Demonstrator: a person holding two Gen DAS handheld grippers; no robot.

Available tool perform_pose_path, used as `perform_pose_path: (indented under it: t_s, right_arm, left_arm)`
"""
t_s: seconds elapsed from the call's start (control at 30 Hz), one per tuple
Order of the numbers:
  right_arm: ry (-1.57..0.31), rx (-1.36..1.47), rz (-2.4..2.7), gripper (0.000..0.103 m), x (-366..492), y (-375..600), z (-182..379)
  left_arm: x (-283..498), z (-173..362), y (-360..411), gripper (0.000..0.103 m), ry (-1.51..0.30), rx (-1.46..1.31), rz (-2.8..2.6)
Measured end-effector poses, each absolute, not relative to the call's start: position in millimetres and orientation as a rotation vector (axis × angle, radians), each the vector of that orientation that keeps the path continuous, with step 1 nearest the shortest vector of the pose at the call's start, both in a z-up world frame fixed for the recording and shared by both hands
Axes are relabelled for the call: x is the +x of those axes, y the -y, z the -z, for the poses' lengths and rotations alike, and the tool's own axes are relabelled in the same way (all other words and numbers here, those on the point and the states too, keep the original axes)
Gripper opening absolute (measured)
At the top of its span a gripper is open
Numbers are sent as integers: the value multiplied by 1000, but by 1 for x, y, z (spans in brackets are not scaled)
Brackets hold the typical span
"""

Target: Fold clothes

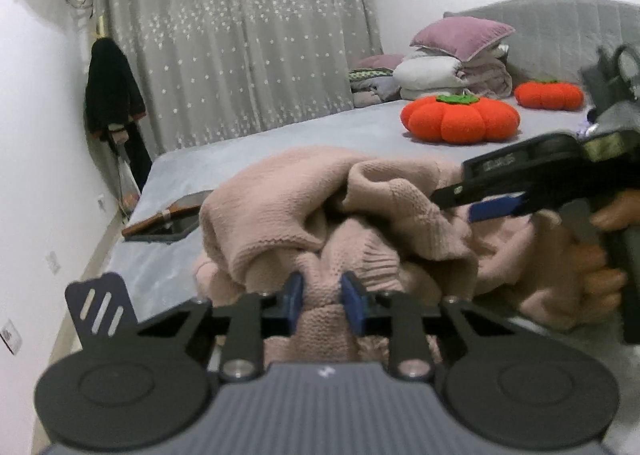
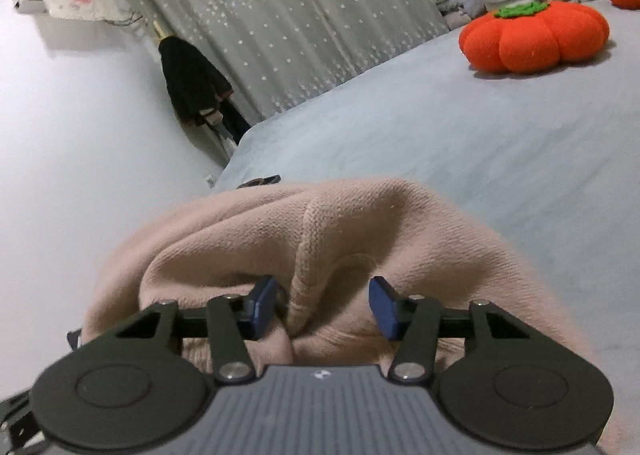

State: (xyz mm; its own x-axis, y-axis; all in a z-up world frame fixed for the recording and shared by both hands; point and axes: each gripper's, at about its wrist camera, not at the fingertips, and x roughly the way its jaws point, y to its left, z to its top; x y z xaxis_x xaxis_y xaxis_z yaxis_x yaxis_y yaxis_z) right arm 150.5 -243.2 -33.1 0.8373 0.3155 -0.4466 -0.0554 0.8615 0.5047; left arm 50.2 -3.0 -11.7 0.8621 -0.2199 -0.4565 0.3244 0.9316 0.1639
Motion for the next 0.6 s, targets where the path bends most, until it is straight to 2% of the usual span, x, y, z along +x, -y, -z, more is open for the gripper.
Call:
perform_pose_path:
  t_s: [0.1,0.13,0.3,0.4,0.47,0.5,0.57,0.6]
  right_arm:
    - [-553,544,-224,28,159,244,42]
    - [-550,575,-239,17,161,246,45]
    - [-518,632,-261,11,163,249,48]
    - [-506,633,-256,10,156,251,41]
    - [-488,631,-253,10,148,255,33]
    - [-475,627,-254,9,143,257,28]
    - [-442,613,-251,9,131,262,18]
    - [-426,606,-248,9,124,266,12]
  left_arm:
    - [46,7,1,18,-451,232,291]
    - [45,6,1,18,-450,232,290]
    - [37,3,3,19,-441,231,272]
    - [30,-1,4,24,-428,225,265]
    - [24,-3,5,44,-415,234,279]
    - [21,-4,6,49,-408,239,286]
    - [15,-4,10,67,-394,251,298]
    - [13,-4,13,70,-388,257,303]
